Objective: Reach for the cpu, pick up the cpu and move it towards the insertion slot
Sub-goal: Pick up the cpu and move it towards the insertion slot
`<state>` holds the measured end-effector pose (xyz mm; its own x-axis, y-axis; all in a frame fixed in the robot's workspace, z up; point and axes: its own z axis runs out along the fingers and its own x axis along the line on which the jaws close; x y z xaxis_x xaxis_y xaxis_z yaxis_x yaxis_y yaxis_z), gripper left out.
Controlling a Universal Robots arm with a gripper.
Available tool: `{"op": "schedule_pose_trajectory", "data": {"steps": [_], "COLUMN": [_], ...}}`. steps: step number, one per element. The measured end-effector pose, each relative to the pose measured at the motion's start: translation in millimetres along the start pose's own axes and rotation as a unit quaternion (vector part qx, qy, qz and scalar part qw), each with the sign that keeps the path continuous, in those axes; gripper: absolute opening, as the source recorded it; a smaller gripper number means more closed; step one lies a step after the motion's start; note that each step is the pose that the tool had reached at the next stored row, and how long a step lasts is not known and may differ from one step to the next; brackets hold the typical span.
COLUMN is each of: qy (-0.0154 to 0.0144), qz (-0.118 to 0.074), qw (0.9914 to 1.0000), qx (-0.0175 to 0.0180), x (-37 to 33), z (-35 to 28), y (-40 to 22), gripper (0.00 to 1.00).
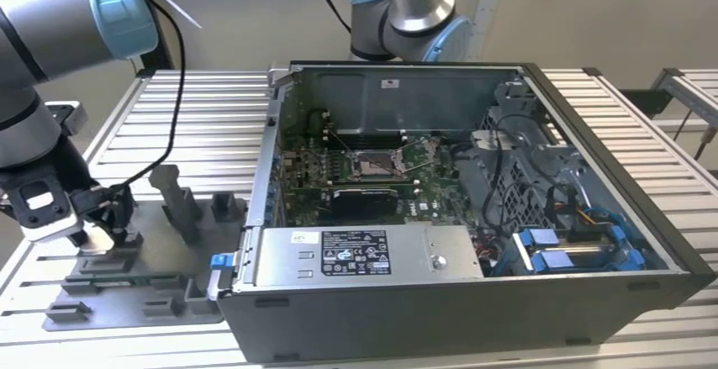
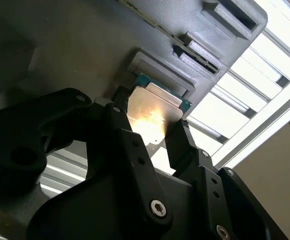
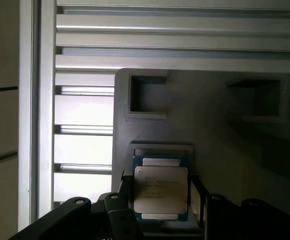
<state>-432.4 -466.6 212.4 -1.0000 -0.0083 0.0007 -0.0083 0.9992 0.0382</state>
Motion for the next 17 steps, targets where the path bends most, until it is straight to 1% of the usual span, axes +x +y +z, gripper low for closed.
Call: {"op": "schedule_pose_trajectory", "data": {"steps": [6,10,17], "qy": [0.0003,0.0005,0.0005], "qz": [0.0,0.0,0.0], "qw": [1.0,1.0,1.0], "qx": [-0.0001,0.0,0.0], "x": [0.0,0.0,0.0], "z": [-7.6,-13.9,-22.4], "y": [0.3,0.5,0.9], "gripper": [0.0,0.0,0.0]}}
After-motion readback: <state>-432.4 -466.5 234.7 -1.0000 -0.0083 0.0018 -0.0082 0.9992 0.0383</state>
